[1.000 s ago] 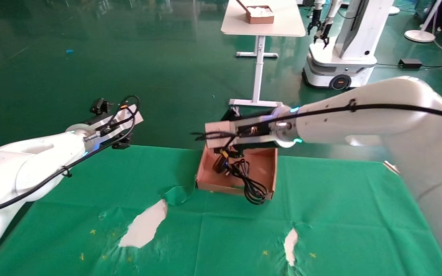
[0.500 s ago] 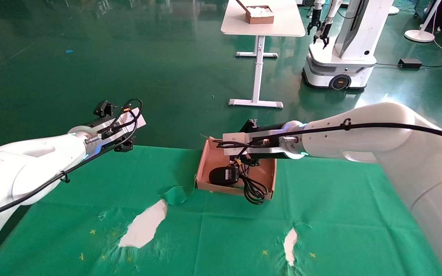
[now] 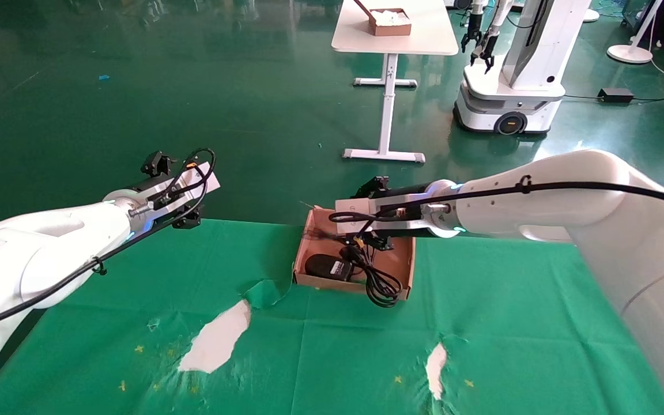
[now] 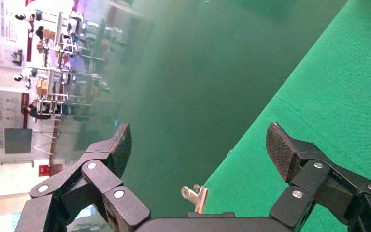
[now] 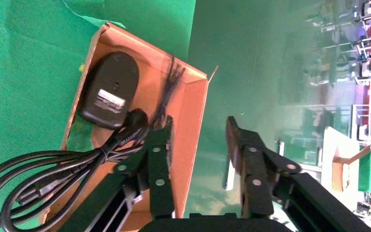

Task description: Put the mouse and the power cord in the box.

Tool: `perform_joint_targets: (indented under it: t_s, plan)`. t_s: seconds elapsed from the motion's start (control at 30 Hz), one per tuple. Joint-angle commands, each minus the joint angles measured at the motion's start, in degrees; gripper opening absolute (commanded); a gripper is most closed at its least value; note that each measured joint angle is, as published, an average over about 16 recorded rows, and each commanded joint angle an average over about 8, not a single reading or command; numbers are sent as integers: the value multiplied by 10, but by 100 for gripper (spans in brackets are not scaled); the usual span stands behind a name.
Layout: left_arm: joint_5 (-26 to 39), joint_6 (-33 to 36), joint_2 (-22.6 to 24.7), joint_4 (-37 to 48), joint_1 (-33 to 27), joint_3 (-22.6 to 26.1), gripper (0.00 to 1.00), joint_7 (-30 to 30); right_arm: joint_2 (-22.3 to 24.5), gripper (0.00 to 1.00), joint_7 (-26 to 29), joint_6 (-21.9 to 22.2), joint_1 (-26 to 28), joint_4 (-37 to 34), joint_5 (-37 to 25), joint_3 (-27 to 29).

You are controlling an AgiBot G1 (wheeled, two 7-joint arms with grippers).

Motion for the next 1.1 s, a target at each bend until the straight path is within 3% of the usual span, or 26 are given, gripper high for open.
perform_joint_targets:
  t_s: [0.03, 1.1]
  plan:
    - [-1, -1, 0, 1, 0, 0, 100, 0, 1, 100, 0, -2, -1, 2, 0, 1]
    - [-14, 11, -6, -8, 6, -8, 100, 4, 229, 100, 164, -199, -195, 251, 315, 148]
